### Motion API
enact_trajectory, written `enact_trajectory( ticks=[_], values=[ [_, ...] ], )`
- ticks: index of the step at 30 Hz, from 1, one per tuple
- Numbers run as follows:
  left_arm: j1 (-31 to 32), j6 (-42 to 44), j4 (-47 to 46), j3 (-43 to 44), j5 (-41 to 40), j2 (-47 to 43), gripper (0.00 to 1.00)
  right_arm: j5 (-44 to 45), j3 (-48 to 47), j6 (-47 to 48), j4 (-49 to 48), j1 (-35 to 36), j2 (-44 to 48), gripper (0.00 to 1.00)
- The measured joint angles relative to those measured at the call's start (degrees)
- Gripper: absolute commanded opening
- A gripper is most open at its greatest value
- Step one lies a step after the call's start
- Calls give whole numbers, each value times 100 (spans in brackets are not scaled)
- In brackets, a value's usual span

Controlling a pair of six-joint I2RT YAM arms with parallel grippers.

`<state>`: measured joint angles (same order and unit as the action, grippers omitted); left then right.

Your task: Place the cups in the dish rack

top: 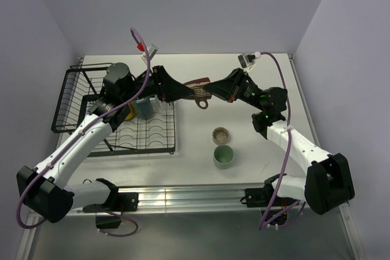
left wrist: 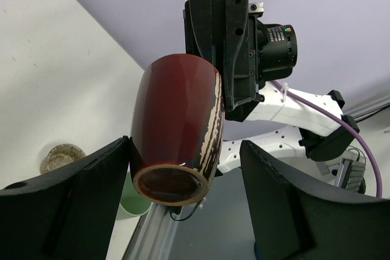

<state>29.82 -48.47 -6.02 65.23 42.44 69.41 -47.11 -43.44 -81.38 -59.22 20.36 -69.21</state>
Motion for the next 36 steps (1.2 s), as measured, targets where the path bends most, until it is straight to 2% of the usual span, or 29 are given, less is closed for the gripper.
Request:
enact_trajectory(
  ticks=[7, 10, 12, 13, 14, 17, 19, 26, 29, 36],
  values=[
    [48, 55, 28, 0, -35, 118, 68, 2, 2, 2, -9, 0, -26, 0],
    [50, 68, 31, 0, -50, 136, 59, 2, 2, 4, -13, 0, -39, 0],
    [50, 72, 28, 0, -61, 138, 47, 0, 2, 7, -17, 0, -42, 0],
    [52, 70, 28, 0, -63, 138, 37, 0, 2, 7, -17, 0, -42, 0],
    [52, 70, 28, 0, -68, 138, 22, -2, 2, 7, -17, 0, -42, 0],
    [55, 72, 33, 4, -70, 157, 0, -2, 2, 33, 0, -4, -42, 0],
    [55, 76, 81, 28, -74, 170, 0, -7, 2, 70, 44, -11, -42, 0],
    [79, 232, 586, 258, -223, 177, 0, 133, 2, 466, 557, -11, 164, 27],
    [96, 289, 844, 372, -317, 177, 0, 245, 2, 824, 1016, -11, 354, 34],
    [4, 380, 1150, 455, -369, 162, 0, 470, 0, 1449, 1998, -35, 697, 40]
  ],
)
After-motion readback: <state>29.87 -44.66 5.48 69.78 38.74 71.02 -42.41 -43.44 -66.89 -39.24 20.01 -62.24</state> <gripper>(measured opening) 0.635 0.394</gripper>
